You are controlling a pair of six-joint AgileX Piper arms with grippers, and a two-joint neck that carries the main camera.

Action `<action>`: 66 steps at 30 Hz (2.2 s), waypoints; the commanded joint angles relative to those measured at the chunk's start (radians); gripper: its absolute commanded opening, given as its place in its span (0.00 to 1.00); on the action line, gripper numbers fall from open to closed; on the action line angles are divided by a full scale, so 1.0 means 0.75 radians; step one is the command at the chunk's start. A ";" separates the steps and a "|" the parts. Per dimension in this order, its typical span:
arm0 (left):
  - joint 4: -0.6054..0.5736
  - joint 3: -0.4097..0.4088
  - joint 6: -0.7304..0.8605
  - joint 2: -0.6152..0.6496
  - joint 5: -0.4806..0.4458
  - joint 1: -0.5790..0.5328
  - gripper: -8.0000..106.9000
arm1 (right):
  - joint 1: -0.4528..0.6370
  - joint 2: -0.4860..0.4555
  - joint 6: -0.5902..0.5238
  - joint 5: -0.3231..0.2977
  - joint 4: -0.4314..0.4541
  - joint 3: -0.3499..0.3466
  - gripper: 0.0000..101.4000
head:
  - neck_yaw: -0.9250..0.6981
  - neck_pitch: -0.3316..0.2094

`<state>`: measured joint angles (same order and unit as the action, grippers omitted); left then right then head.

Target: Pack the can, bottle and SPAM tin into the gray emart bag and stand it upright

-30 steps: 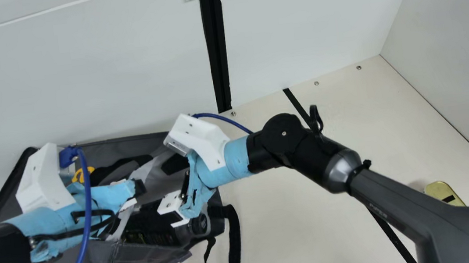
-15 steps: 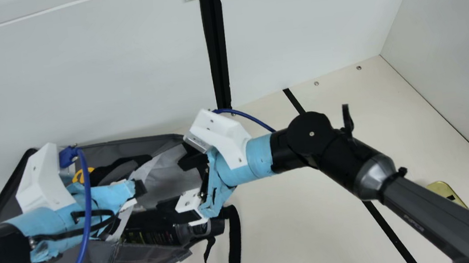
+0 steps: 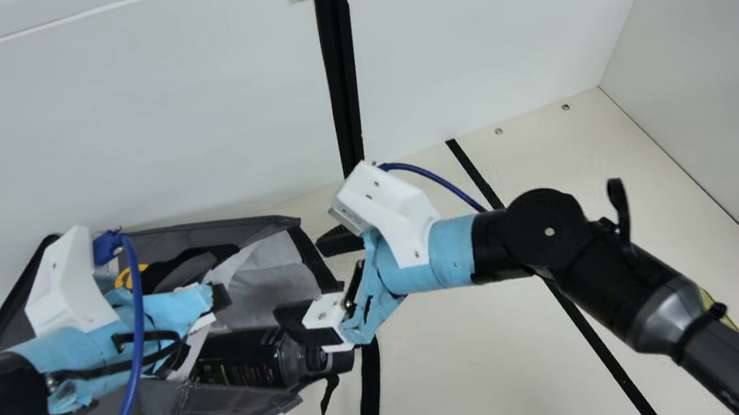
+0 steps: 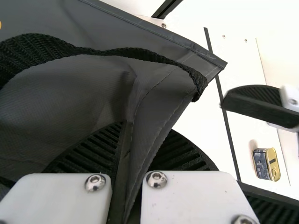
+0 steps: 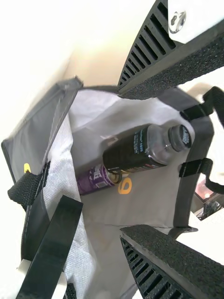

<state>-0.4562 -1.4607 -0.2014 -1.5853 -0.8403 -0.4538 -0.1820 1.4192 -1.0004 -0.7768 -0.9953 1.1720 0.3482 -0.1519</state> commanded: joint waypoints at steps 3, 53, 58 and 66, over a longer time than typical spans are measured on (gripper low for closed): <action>0.000 0.000 0.000 0.000 0.000 0.000 0.00 | 0.018 -0.073 0.080 0.021 0.065 -0.021 0.94 | 0.001 -0.030; 0.000 0.000 0.000 0.000 0.000 0.000 0.00 | 0.381 -0.619 0.733 -0.146 1.102 0.020 0.94 | 0.001 -0.030; 0.000 0.000 0.000 0.000 0.000 0.000 0.00 | 0.417 -0.651 0.778 -0.175 1.194 0.023 0.94 | 0.001 -0.030; 0.000 0.000 0.000 0.000 0.000 0.000 0.00 | 0.465 -0.714 0.876 -0.258 1.335 0.032 0.94 | 0.001 -0.030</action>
<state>-0.4562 -1.4607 -0.2014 -1.5853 -0.8403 -0.4538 0.1640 0.8889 -0.3588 -0.9586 -0.0163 1.1954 0.3482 -0.1519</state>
